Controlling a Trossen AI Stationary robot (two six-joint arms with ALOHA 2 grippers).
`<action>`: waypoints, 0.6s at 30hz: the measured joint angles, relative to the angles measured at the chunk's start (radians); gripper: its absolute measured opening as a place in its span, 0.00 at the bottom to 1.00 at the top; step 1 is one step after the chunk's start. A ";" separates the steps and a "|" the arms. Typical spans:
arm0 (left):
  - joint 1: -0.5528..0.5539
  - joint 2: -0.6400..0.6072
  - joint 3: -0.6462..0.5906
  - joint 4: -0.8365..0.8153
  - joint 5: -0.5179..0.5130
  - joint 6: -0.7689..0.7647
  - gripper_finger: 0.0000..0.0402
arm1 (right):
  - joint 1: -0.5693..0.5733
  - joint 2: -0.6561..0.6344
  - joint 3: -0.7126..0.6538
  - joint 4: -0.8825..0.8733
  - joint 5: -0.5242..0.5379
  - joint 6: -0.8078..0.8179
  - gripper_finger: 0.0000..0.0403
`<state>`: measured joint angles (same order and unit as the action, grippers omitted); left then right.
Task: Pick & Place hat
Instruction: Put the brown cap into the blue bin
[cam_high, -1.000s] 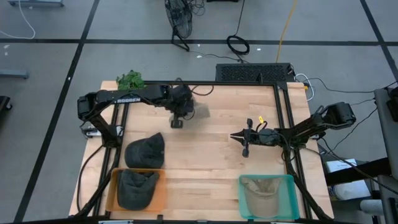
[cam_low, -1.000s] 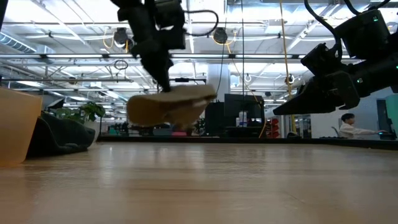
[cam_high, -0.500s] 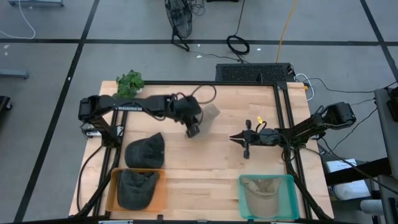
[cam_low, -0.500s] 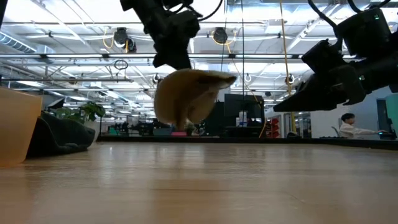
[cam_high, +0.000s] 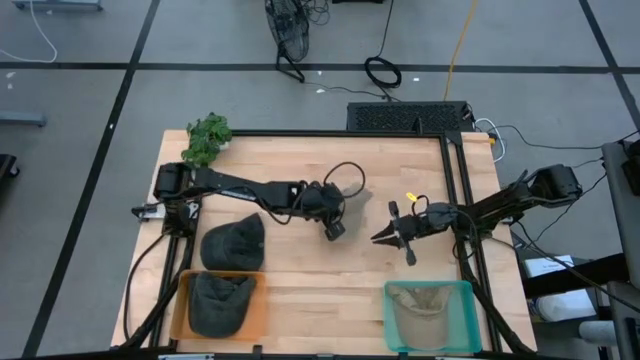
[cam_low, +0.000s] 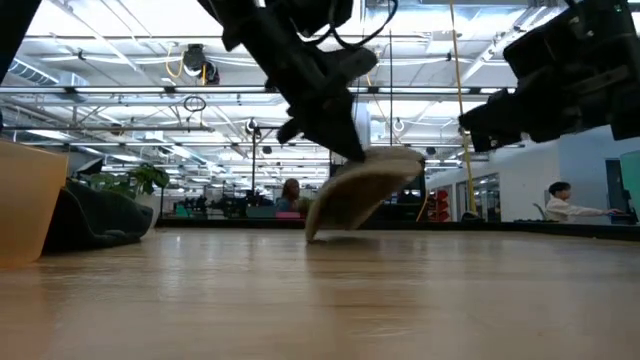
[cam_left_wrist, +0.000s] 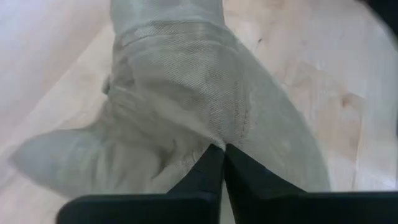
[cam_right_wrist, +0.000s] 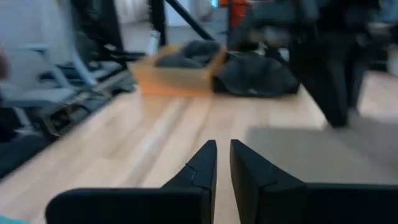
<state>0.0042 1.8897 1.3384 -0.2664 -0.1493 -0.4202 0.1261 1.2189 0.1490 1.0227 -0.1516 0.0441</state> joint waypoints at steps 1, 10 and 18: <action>-0.002 0.007 0.000 0.007 0.000 -0.001 0.07 | 0.001 -0.004 0.000 0.006 -0.015 0.002 0.06; 0.004 -0.021 -0.001 -0.018 0.007 0.084 0.34 | 0.042 -0.037 0.000 0.018 -0.005 -0.020 0.10; 0.065 -0.306 0.013 -0.081 -0.189 0.271 0.40 | 0.046 -0.020 0.056 0.002 0.258 0.002 0.19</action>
<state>0.0692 1.5834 1.3514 -0.3477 -0.3379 -0.1488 0.1719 1.1985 0.2046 1.0246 0.1068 0.0464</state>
